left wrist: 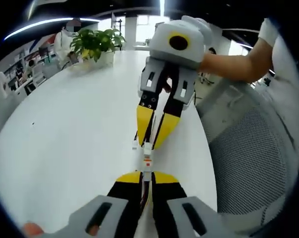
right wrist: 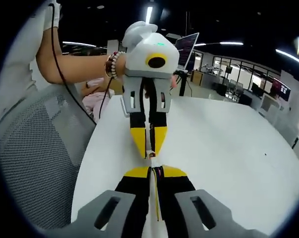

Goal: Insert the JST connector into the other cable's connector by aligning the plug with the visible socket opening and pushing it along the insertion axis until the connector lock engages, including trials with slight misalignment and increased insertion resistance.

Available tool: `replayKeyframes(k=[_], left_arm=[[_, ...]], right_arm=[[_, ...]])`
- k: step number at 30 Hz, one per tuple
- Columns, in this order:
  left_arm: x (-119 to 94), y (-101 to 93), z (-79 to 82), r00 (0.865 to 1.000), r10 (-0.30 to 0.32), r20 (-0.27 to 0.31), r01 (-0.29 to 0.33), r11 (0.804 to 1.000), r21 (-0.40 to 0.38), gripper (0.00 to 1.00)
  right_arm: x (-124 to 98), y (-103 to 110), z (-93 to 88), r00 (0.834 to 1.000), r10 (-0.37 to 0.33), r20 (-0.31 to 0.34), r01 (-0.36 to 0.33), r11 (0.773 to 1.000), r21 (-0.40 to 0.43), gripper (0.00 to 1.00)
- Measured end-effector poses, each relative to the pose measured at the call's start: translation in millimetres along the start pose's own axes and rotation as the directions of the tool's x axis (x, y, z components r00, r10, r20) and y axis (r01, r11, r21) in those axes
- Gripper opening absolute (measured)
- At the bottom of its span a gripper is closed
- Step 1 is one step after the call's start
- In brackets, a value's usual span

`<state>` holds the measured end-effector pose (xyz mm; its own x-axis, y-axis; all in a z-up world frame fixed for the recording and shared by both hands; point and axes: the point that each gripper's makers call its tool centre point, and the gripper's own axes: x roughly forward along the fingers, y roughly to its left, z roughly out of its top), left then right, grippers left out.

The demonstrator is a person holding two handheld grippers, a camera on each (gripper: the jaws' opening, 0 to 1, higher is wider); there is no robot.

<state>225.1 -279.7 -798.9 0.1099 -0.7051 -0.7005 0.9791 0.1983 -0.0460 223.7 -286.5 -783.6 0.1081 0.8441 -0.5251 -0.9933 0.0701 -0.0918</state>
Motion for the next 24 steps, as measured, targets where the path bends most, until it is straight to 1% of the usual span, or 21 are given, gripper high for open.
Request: replayKeyframes(k=[7, 9, 11, 14, 16, 20, 23, 24], left_arm=[[4, -2.4, -1.8, 1.0, -0.011, -0.017, 0.011, 1.0, 0.001, 0.0], [3, -2.7, 1.4, 1.0, -0.012, -0.002, 0.012, 1.0, -0.001, 0.0], [2, -4.2, 8.5, 0.999, -0.02, 0.03, 0.02, 1.0, -0.005, 0.0], [3, -3.3, 3.8, 1.0, -0.013, 0.01, 0.013, 1.0, -0.004, 0.0], [5, -3.0, -3.3, 1.0, -0.008, -0.024, 0.008, 1.0, 0.0, 0.0], [7, -3.2, -2.4, 1.0, -0.014, -0.022, 0.014, 1.0, 0.001, 0.0], [8, -4.9, -0.7, 1.0, -0.023, -0.016, 0.023, 1.0, 0.002, 0.0], [10, -5.8, -1.2, 0.999, -0.027, -0.018, 0.027, 1.0, 0.002, 0.0]], right_arm=[[2, 5, -6.1, 0.999, 0.026, -0.025, -0.026, 1.0, 0.006, 0.04], [3, 7, -9.8, 0.998, 0.037, -0.041, -0.037, 0.999, 0.002, 0.04], [4, 9, -12.8, 0.998, 0.04, -0.056, -0.04, 0.999, -0.005, 0.04], [3, 8, -11.1, 0.998, 0.038, -0.052, -0.039, 0.999, -0.008, 0.04], [0, 6, -9.8, 0.998, 0.034, -0.046, -0.034, 0.999, -0.005, 0.04], [1, 7, -6.7, 0.999, 0.036, -0.036, -0.036, 0.999, -0.001, 0.04], [6, 10, -10.3, 0.997, 0.043, -0.057, -0.043, 0.999, -0.016, 0.04], [6, 12, -9.0, 0.997, 0.053, -0.05, -0.053, 0.999, -0.006, 0.04]])
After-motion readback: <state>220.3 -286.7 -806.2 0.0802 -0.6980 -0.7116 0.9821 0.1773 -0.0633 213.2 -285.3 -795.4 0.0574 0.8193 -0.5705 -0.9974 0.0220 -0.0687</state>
